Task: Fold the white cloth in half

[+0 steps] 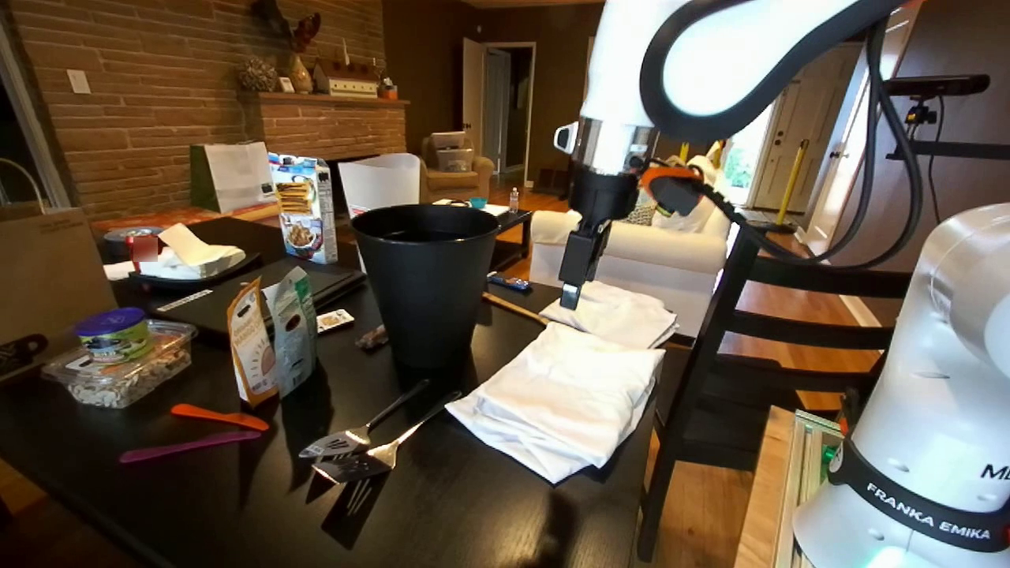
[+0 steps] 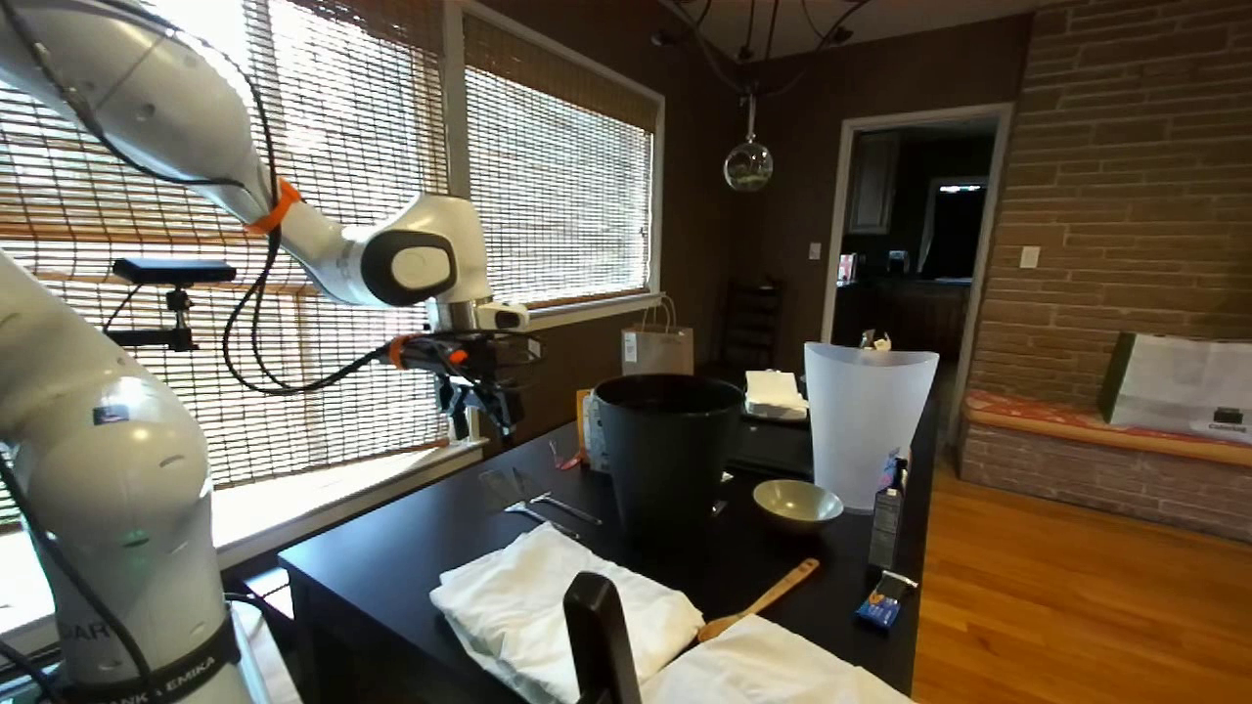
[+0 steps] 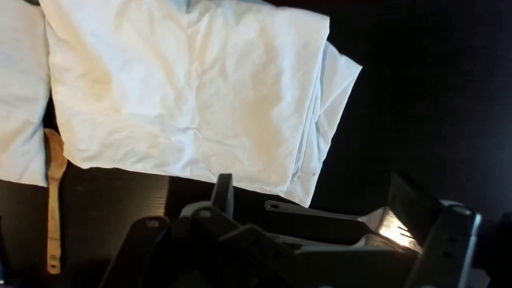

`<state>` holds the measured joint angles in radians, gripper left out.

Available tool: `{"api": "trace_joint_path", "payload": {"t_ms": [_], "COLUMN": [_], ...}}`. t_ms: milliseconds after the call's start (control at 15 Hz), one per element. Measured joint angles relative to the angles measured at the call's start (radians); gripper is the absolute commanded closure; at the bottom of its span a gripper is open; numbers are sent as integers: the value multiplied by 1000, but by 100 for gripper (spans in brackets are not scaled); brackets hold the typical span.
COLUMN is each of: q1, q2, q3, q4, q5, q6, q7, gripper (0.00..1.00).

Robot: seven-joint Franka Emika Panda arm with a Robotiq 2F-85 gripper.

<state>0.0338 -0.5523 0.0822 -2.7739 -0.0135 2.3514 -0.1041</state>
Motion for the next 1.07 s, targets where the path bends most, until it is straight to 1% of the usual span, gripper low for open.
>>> {"api": "trace_joint_path", "payload": {"t_ms": [133,267,400,533,733,800,933,1067], "q1": [0,-5,-21,-45,-79,-85,-90,-91], "q2": [104,207,312,412,524,553,582,585], "q3": [58,112,163,199,218,217,216,216], "q4": [0,0,0,1,2,2,5,7], "q5": [-41,-112,-221,-372,-599,-638,-657,-657], "q6": [94,172,246,304,330,331,334,335], "q7": [76,169,291,442,651,686,702,702], "gripper": [0,0,0,0,0,0,0,0]}}
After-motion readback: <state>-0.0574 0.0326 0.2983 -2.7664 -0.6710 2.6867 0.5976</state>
